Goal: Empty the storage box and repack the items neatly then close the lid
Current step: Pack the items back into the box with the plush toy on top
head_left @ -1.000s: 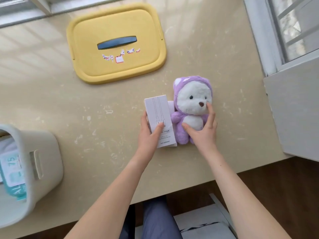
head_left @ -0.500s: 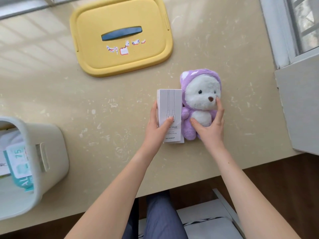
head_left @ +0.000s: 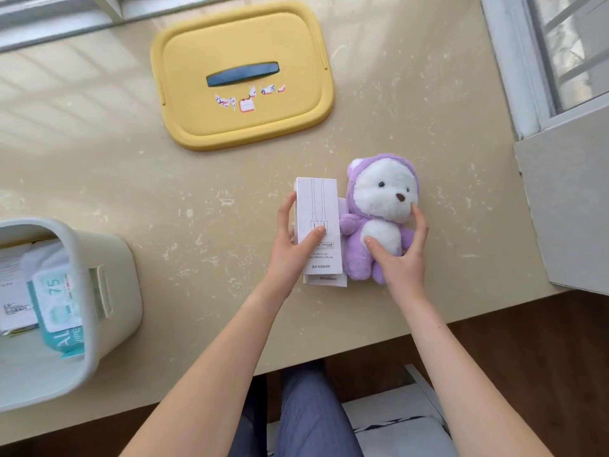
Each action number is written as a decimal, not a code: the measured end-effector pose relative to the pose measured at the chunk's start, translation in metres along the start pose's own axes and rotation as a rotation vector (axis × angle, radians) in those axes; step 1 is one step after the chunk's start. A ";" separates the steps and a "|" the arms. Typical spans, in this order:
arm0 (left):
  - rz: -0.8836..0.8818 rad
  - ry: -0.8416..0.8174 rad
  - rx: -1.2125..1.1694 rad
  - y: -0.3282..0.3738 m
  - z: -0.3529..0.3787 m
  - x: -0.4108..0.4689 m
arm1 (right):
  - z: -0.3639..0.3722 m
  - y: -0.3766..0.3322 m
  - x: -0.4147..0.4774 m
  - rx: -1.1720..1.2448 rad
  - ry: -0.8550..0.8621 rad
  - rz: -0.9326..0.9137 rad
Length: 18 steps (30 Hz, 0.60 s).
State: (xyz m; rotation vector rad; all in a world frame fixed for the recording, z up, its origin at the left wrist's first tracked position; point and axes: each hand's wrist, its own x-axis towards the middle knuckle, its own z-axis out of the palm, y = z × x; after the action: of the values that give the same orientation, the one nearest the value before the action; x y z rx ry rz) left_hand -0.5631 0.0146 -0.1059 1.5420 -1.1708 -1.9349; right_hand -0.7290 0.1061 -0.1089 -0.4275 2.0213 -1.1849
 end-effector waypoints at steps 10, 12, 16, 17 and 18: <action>0.076 0.022 -0.159 0.081 -0.045 -0.089 | 0.003 -0.088 -0.081 0.275 -0.046 -0.049; 0.102 0.025 -0.207 0.103 -0.058 -0.114 | 0.006 -0.114 -0.099 0.273 -0.085 -0.108; 0.117 0.050 -0.307 0.142 -0.095 -0.161 | 0.017 -0.166 -0.136 0.254 -0.201 -0.205; 0.120 0.072 -0.325 0.151 -0.107 -0.173 | 0.020 -0.178 -0.145 0.245 -0.223 -0.242; 0.122 0.100 -0.347 0.158 -0.119 -0.185 | 0.023 -0.190 -0.155 0.230 -0.245 -0.283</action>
State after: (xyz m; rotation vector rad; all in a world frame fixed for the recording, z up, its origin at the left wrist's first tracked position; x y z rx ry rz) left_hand -0.4241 0.0190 0.1267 1.3341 -0.8156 -1.8408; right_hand -0.6235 0.0880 0.1135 -0.7220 1.6303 -1.4405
